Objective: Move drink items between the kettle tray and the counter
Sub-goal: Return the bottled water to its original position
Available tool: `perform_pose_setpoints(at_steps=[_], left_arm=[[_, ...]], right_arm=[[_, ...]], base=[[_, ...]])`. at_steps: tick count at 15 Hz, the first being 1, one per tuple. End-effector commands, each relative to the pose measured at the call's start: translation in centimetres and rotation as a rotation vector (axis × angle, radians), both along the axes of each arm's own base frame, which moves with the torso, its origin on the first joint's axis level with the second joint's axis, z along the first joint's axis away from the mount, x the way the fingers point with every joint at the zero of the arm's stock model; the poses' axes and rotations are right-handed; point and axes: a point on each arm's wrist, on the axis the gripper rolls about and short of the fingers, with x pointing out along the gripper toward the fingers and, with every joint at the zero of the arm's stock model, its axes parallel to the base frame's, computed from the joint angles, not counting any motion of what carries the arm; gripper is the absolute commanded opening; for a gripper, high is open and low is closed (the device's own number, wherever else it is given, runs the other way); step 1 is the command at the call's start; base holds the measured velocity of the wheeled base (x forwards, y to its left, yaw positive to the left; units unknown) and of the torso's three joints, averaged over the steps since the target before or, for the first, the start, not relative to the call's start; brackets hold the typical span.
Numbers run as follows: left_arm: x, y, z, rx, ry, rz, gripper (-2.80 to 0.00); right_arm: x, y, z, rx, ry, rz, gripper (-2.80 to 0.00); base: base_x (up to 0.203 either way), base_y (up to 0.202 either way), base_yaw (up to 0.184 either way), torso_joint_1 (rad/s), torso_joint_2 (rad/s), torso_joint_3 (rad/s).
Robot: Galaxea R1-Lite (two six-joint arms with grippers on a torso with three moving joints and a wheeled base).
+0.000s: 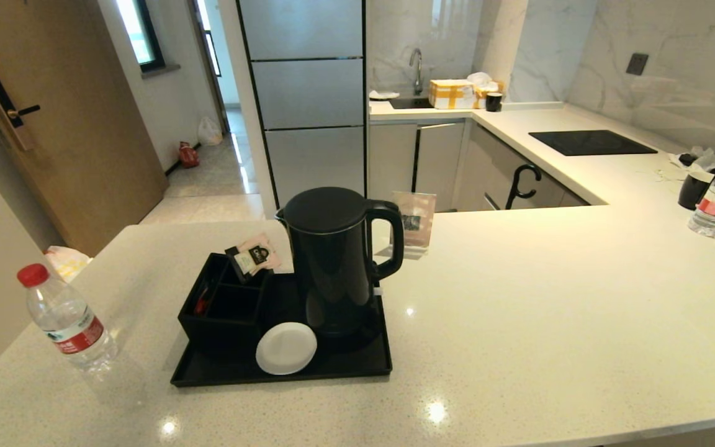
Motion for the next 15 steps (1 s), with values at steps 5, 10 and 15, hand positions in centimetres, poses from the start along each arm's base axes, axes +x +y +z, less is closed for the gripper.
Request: perform_pose_setpoints(at_steps=[5, 10, 15], left_arm=[[0.0, 0.0, 0.0, 0.0, -0.001, 0.0, -2.8], [0.0, 0.0, 0.0, 0.0, -0.001, 0.0, -2.8], [0.0, 0.0, 0.0, 0.0, -0.001, 0.0, -2.8]], right_arm=[[0.02, 0.0, -0.04, -0.001, 0.003, 0.001, -2.8], [0.02, 0.0, -0.04, -0.001, 0.003, 0.001, -2.8], [0.02, 0.0, -0.04, -0.002, 0.003, 0.001, -2.8]], base=[[0.0, 0.0, 0.0, 0.0, 0.0, 0.0], [0.0, 0.0, 0.0, 0.0, 0.0, 0.0], [0.0, 0.0, 0.0, 0.0, 0.0, 0.0]])
